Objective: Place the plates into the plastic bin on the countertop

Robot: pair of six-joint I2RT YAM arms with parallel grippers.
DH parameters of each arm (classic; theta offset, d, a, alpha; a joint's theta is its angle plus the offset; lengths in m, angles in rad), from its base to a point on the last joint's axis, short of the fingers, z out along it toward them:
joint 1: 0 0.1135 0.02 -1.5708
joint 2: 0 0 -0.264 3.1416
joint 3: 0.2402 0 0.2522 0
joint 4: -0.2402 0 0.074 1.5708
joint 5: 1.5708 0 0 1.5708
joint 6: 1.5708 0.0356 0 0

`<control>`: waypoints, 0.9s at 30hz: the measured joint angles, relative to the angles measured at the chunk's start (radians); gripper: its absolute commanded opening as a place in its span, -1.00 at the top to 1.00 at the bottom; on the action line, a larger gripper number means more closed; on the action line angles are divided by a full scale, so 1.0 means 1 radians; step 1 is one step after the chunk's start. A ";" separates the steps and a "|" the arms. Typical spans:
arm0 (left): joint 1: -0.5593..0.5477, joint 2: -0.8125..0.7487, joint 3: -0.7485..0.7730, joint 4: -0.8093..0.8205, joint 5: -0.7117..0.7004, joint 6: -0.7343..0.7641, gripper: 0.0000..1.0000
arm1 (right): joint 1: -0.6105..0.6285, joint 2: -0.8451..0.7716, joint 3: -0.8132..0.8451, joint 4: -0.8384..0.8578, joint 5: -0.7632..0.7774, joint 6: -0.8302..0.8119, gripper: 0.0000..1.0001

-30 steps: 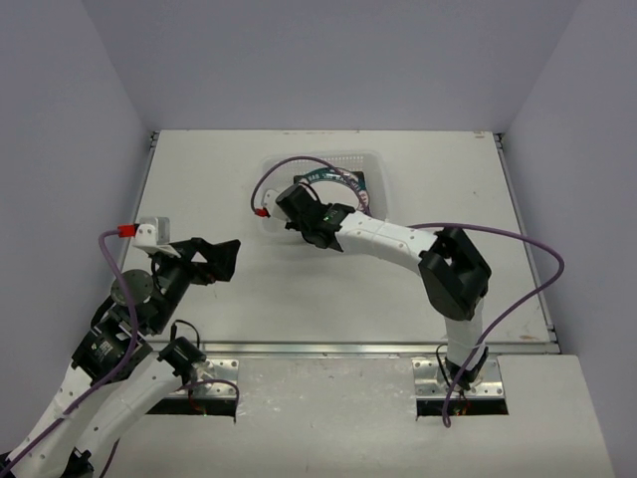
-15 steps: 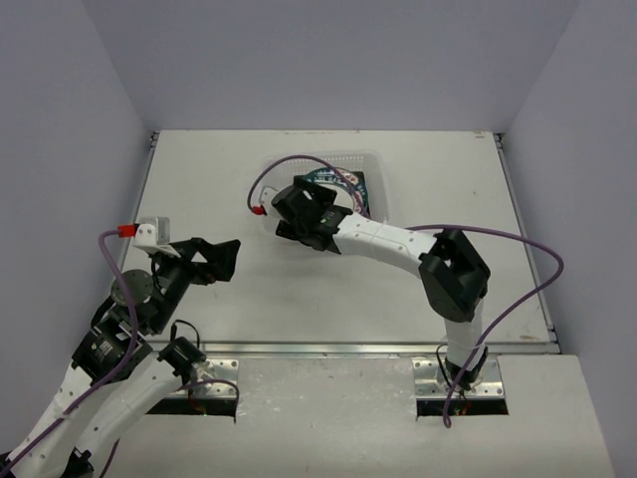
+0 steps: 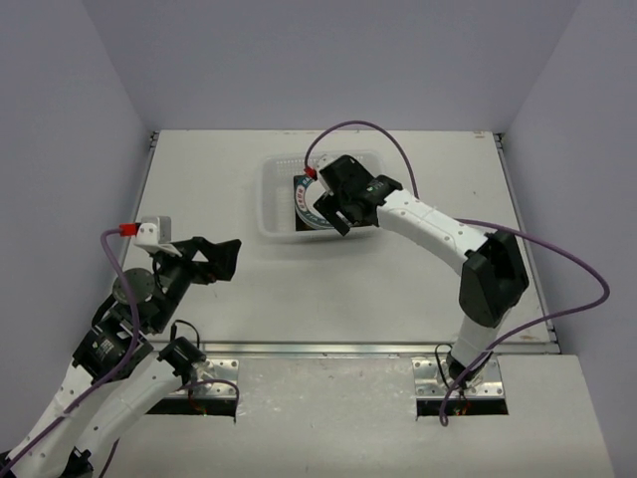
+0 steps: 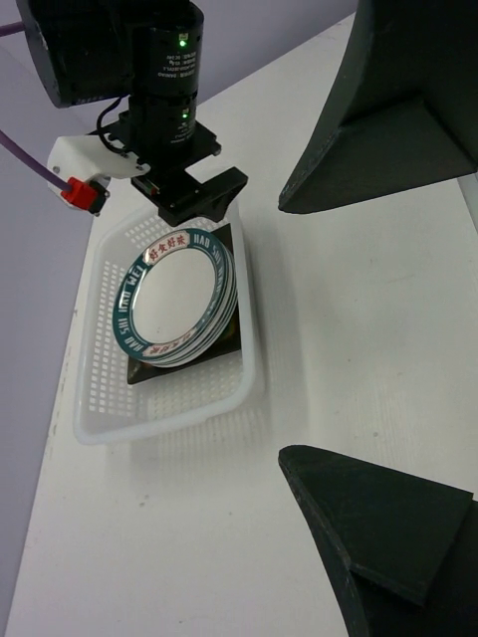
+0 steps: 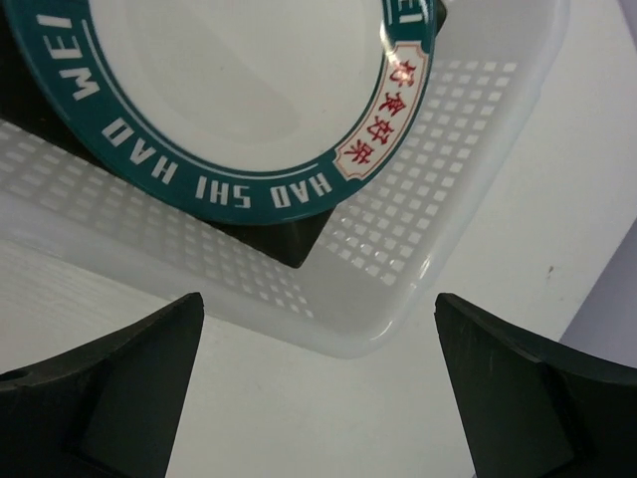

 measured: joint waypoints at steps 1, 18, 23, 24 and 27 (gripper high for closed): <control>0.000 0.001 0.000 0.000 -0.001 0.000 -1.00 | -0.004 -0.005 0.000 -0.018 -0.014 0.028 -0.98; 0.268 0.503 0.125 -0.048 -0.061 -0.009 -1.00 | -0.268 -0.981 -0.509 -0.023 -0.068 0.371 -0.98; 0.338 0.458 0.144 -0.069 -0.081 0.007 -1.00 | -0.372 -0.998 -0.526 -0.126 -0.116 0.408 -0.98; 0.341 0.432 0.146 -0.069 -0.093 0.008 -1.00 | -0.374 -1.016 -0.527 -0.149 -0.120 0.419 -0.97; 0.341 0.312 0.138 -0.080 -0.126 0.007 -1.00 | -0.374 -1.149 -0.528 -0.197 -0.121 0.449 -0.98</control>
